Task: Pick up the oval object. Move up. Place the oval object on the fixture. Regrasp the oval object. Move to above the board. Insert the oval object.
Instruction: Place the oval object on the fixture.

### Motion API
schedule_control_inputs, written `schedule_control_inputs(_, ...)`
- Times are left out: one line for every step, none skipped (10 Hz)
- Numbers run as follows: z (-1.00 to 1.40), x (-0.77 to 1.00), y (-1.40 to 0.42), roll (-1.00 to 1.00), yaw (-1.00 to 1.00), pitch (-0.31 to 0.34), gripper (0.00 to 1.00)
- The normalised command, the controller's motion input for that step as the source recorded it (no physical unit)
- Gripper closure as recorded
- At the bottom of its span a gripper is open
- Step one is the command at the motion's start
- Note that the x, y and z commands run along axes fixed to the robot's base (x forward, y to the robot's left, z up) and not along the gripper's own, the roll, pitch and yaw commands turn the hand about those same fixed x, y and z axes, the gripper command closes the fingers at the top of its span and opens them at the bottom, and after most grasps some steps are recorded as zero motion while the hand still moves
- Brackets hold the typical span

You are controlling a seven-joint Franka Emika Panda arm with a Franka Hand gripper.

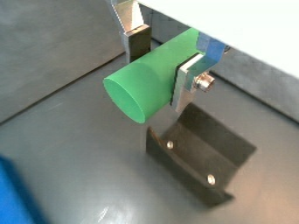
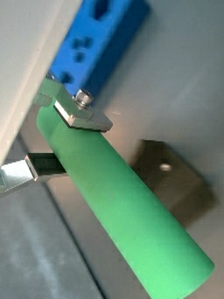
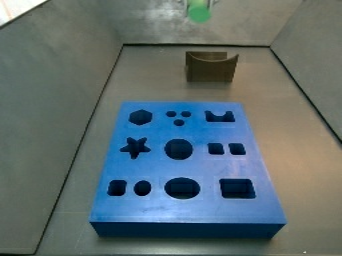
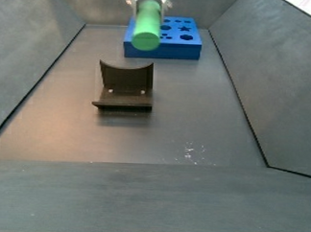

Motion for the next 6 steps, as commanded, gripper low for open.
schedule_control_inputs(0.13,0.67,-0.03,-1.0,0.01,0.033,1.0)
schedule_control_inputs(0.06,0.58,-0.01,-1.0,0.0,0.041,1.0)
schedule_control_inputs(0.04,0.51,0.01,-1.0,0.0,0.054,1.0)
schedule_control_inputs(0.02,0.42,0.03,-1.0,-0.01,0.07,1.0)
schedule_control_inputs(0.0,0.36,0.03,-1.0,-0.01,0.08,1.0)
schedule_control_inputs(-0.01,0.3,0.04,-1.0,-0.02,0.089,1.0)
